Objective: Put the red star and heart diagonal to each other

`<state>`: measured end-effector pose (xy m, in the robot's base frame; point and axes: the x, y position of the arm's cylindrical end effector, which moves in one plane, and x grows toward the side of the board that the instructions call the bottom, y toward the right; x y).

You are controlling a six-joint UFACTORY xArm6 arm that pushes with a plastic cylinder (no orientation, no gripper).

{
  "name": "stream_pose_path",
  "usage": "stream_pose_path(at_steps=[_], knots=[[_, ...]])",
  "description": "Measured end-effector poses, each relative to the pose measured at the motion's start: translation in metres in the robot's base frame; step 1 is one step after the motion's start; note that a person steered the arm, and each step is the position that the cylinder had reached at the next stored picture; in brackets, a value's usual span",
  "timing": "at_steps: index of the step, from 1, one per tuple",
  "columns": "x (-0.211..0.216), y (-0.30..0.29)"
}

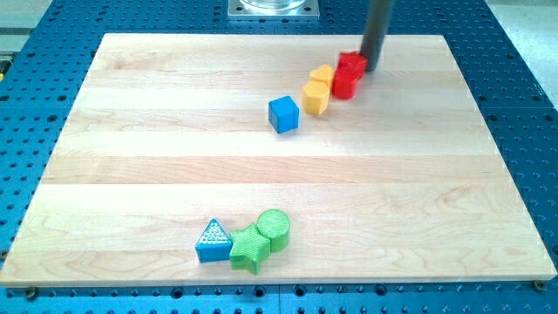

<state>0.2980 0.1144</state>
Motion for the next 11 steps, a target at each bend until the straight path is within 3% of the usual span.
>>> stream_pose_path(at_steps=[1, 2, 3, 4, 6, 7, 8, 9, 10, 11], knots=[[0.033, -0.041], [0.02, -0.025], [0.01, -0.061], [0.036, -0.113], [0.023, -0.161], [0.054, -0.146], [0.04, -0.162], [0.046, -0.214], [0.072, -0.181], [0.071, -0.161]])
